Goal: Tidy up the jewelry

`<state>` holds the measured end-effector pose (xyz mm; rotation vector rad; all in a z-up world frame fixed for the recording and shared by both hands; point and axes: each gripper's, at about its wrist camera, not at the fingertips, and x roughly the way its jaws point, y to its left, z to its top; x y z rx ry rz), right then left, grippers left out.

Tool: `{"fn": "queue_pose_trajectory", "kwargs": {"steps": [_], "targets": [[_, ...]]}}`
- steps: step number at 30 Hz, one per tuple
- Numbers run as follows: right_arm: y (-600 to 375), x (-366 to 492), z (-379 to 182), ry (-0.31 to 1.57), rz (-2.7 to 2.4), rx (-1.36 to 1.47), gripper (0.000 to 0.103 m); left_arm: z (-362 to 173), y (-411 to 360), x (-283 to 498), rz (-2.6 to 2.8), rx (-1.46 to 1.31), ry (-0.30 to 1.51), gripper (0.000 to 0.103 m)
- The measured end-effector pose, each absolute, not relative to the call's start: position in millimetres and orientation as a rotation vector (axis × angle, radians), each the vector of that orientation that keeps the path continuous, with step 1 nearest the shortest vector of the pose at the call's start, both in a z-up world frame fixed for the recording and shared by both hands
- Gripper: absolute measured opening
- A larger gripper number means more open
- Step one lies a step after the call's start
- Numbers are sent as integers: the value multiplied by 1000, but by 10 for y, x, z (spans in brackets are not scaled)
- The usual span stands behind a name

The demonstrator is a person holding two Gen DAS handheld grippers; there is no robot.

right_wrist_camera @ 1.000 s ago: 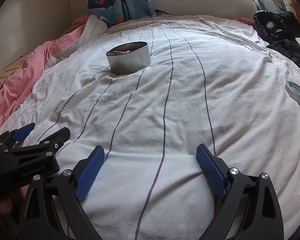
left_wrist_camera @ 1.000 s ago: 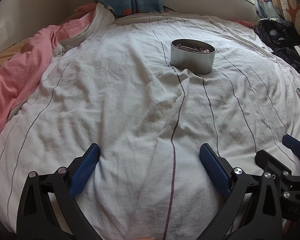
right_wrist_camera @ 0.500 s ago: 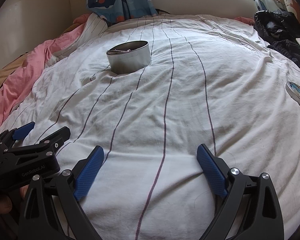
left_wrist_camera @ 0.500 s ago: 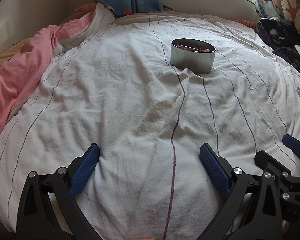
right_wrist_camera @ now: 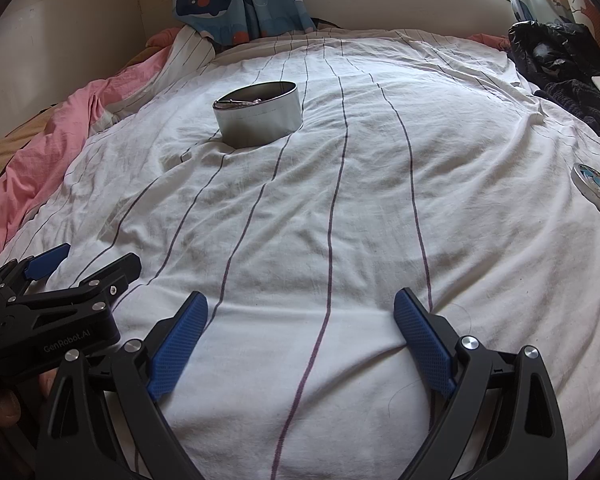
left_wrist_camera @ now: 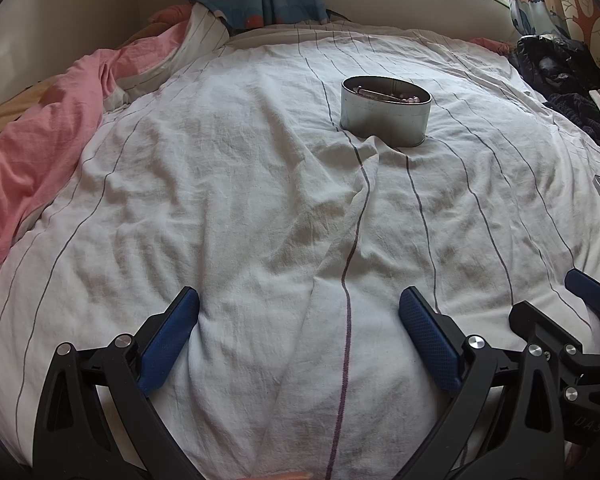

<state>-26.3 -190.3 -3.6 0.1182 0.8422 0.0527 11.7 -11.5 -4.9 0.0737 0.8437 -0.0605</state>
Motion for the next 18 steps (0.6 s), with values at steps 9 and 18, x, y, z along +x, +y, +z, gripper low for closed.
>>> {"fn": "queue_pose_trajectory", "kwargs": {"steps": [9, 18], "targets": [[-1902, -266, -35, 842, 53, 118, 90, -47, -114, 125, -60, 75, 846, 96], [-1900, -267, -36, 842, 53, 117, 90, -53, -83, 67, -95, 68, 822, 96]]}}
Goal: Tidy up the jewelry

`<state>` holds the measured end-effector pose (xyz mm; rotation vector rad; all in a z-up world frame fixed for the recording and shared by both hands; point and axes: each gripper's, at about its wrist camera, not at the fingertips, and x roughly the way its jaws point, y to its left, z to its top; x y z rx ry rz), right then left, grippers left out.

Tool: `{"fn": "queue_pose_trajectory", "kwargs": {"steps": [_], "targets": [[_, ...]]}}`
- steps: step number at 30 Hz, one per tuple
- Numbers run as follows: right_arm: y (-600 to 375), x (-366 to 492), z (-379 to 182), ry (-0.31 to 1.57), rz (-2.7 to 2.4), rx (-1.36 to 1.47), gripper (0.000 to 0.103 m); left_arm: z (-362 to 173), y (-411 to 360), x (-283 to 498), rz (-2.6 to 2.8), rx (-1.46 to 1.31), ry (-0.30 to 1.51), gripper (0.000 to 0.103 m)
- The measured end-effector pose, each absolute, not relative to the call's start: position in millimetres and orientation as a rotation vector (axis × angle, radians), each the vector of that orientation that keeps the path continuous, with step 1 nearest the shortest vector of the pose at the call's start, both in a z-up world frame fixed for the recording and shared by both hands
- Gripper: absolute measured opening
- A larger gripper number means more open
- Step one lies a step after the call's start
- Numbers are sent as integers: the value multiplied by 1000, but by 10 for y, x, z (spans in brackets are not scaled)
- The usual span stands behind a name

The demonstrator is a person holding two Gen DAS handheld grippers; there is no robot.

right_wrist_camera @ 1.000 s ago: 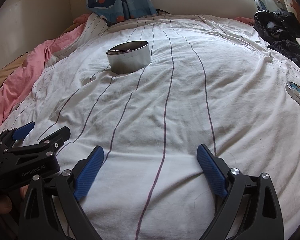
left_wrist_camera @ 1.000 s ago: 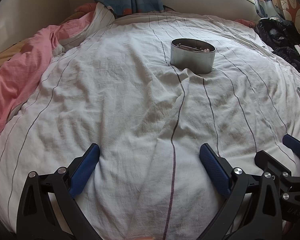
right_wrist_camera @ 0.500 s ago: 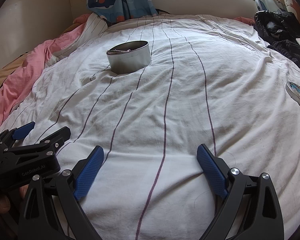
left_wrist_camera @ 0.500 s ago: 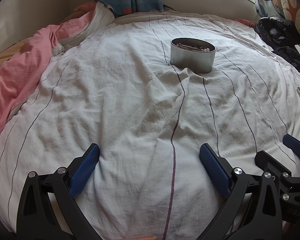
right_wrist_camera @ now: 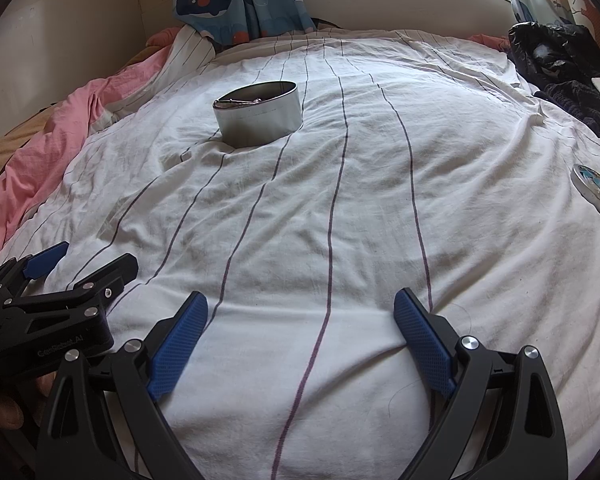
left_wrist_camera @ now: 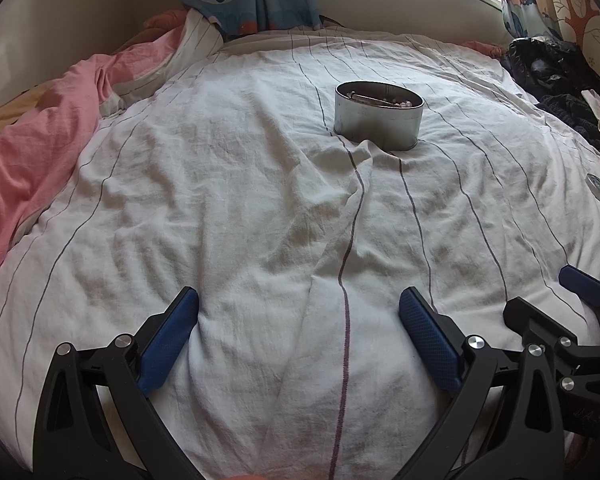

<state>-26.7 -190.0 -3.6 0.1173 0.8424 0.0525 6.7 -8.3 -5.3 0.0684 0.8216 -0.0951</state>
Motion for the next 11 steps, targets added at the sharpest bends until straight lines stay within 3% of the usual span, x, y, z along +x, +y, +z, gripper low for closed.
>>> {"fn": "queue_pose_trajectory", "kwargs": {"steps": [11], "targets": [[-1897, -264, -33, 843, 53, 117, 91, -61, -80, 98, -90, 62, 840, 96]]}}
